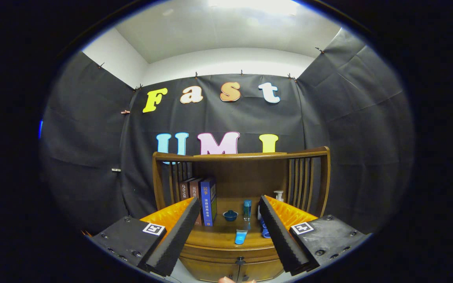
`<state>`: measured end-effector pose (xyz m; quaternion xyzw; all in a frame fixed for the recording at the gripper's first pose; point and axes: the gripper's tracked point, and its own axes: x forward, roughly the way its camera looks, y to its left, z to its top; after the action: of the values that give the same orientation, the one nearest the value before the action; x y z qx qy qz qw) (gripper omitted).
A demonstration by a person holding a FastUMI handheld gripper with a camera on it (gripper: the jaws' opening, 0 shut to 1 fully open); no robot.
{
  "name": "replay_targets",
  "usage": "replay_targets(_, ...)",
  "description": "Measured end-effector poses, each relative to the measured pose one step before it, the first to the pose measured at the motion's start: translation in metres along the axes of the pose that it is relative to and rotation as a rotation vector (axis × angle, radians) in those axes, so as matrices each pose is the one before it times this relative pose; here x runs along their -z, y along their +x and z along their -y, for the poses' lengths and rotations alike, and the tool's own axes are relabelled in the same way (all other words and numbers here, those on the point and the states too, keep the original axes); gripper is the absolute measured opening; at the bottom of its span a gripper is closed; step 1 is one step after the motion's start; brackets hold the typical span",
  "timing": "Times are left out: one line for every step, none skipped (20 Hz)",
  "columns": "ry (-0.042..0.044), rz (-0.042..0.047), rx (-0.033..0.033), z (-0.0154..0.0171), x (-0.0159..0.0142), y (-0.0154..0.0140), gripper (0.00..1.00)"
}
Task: Pull open the drawer, take out the items inside it, and place them on the countertop above the cabinet.
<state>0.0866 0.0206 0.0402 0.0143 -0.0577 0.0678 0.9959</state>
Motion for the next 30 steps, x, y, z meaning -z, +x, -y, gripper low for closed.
replay_targets(-0.00286, -0.00056, -0.00074, -0.0009, -0.00016, -0.00042, 1.0)
replay_targets(-0.00454, 0.00073, -0.00157, -0.00105, 0.00044, 0.00032, 1.0)
replay_targets(-0.00385, -0.00072, -0.00064, -0.00043, -0.00146, -0.00034, 1.0)
replay_targets(-0.00323, 0.00202, -0.00251, -0.00158, 0.0, 0.00016, 1.0)
replay_targets(-0.00094, 0.00031, 0.00025, 0.0, 0.00062, -0.00026, 1.0)
replay_targets(-0.00028, 0.00176, -0.00082, -0.00033, 0.00028, 0.00001, 1.0)
replay_targets(0.00219, -0.00127, 0.00192, 0.00062, 0.00015, 0.00085, 1.0)
replay_targets(0.00265, -0.00179, 0.00091, 0.00017, 0.00078, 0.00007, 1.0)
replay_targets(0.00264, -0.00143, -0.0001, 0.00007, 0.00094, -0.00056, 1.0)
replay_targets(0.00131, -0.00005, 0.00089, 0.00084, -0.00033, 0.00027, 1.0)
replay_targets(-0.00197, 0.0007, 0.00334, 0.0013, -0.00031, 0.00034, 1.0)
replay_targets(-0.00243, 0.00145, 0.00495, 0.00168, -0.00016, -0.00008, 1.0)
replay_targets(-0.00066, 0.00172, 0.00155, 0.0016, -0.00028, -0.00032, 1.0)
replay_targets(0.00161, 0.00037, 0.00257, 0.00028, -0.00025, -0.0002, 1.0)
replay_targets(0.00335, 0.00147, -0.00052, 0.00006, -0.0009, -0.00059, 1.0)
replay_targets(0.00146, 0.00088, 0.00075, 0.00058, -0.0001, -0.00002, 1.0)
replay_targets(-0.00094, 0.00018, 0.00178, 0.00152, -0.0001, -0.00092, 1.0)
replay_targets(-0.00285, 0.00036, 0.00091, 0.00082, -0.00015, -0.00041, 1.0)
replay_targets(-0.00496, -0.00068, 0.00144, 0.00098, 0.00064, -0.00009, 1.0)
replay_targets(-0.00407, -0.00023, 0.00145, 0.00089, 0.00048, 0.00016, 1.0)
replay_targets(-0.00433, -0.00104, 0.00144, 0.00065, 0.00043, 0.00035, 1.0)
replay_targets(-0.00218, 0.00041, 0.0005, -0.00007, -0.00034, -0.00019, 1.0)
replay_targets(-0.00077, -0.00076, 0.00163, -0.00008, 0.00069, 0.0008, 1.0)
replay_targets(0.00322, -0.00023, -0.00028, -0.00003, 0.00075, -0.00002, 1.0)
replay_targets(0.00372, 0.00067, -0.00228, -0.00099, 0.00003, 0.00027, 1.0)
replay_targets(0.00243, 0.00101, 0.00039, 0.00016, -0.00028, -0.00082, 1.0)
replay_targets(-0.0002, 0.00188, 0.00042, -0.00032, -0.00021, 0.00033, 1.0)
replay_targets(-0.00086, 0.00196, 0.00316, 0.00086, 0.00027, -0.00056, 1.0)
replay_targets(-0.001, 0.00193, 0.0019, 0.00031, -0.00077, 0.00049, 1.0)
replay_targets(-0.0016, -0.0008, 0.00053, -0.00044, 0.00019, 0.00095, 1.0)
